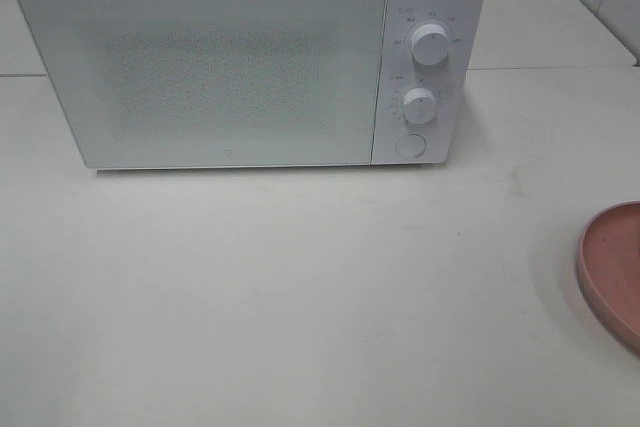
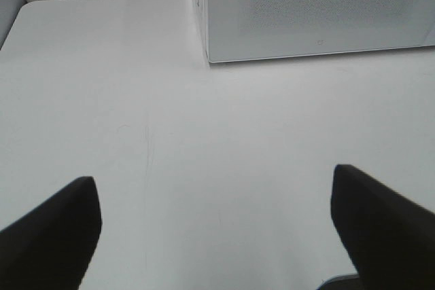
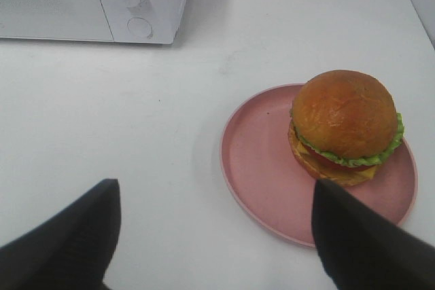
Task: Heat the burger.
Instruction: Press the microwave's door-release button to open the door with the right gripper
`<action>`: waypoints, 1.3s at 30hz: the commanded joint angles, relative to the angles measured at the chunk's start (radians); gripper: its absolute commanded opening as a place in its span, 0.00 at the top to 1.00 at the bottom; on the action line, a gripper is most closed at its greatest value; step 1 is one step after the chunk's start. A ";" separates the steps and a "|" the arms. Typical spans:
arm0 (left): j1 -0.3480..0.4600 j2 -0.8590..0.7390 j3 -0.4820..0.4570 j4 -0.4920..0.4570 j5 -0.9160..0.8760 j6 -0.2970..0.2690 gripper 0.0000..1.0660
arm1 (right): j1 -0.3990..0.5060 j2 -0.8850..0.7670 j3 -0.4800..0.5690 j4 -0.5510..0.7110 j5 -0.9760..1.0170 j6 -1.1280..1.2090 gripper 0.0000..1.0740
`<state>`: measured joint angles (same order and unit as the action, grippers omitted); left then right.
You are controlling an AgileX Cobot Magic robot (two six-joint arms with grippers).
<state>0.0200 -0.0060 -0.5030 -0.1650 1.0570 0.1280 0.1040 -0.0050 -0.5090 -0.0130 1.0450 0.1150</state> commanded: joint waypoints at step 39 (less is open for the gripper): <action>0.001 -0.024 0.003 -0.008 -0.017 0.000 0.21 | -0.004 0.318 -0.038 0.005 -0.252 -0.007 0.30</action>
<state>0.0200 -0.0060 -0.5030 -0.1650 1.0570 0.1280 0.1040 0.2920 -0.5400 -0.0100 0.8340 0.1150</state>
